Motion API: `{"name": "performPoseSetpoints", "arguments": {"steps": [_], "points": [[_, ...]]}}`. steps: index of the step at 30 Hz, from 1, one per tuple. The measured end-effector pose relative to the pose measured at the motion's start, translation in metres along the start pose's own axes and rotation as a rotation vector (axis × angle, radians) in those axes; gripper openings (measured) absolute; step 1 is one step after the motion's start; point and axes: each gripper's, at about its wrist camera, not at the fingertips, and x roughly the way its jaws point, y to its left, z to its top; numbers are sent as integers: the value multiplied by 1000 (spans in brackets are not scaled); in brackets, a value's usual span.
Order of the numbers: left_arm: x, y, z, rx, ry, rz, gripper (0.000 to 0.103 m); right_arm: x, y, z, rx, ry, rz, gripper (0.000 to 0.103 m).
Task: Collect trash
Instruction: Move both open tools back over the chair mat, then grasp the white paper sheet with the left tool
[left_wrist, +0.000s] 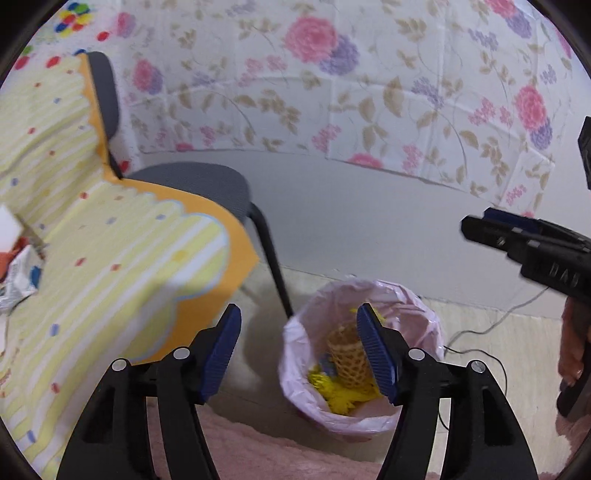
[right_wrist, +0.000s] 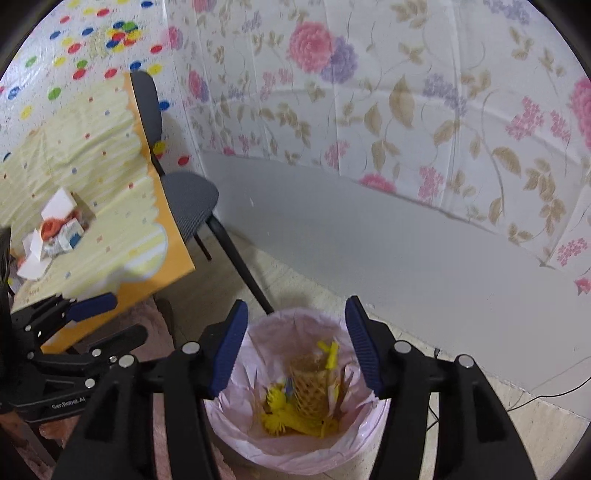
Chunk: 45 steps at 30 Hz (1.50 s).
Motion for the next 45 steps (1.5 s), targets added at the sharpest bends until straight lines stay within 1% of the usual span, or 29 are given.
{"name": "performPoseSetpoints", "arguments": {"steps": [5,11,15,21,26,30,34,39,43,45], "points": [[-33,30,-1,-71,-53,59,66,-18,18,18,-26,-67,40,54],[-74,73,-11,-177,-105,130,66,-20,57,31,-92,-81,124,54],[-95,101,-24,-245,-119,201,66,-11,93,34,-145,-61,197,54],[-117,142,-46,-355,-114,312,67,11,155,35,-255,-9,305,54],[-134,173,-61,-419,-115,405,67,28,205,39,-348,14,383,55],[-149,199,-71,-467,-114,482,67,41,234,44,-393,28,428,59],[-158,223,-79,-513,-112,546,68,53,255,50,-421,24,454,64],[-162,251,-87,-578,-113,589,68,64,277,64,-436,14,483,67],[-158,270,-88,-616,-123,598,68,70,296,73,-455,3,504,68],[-149,285,-88,-649,-115,597,68,74,307,76,-461,-2,514,68]]}}
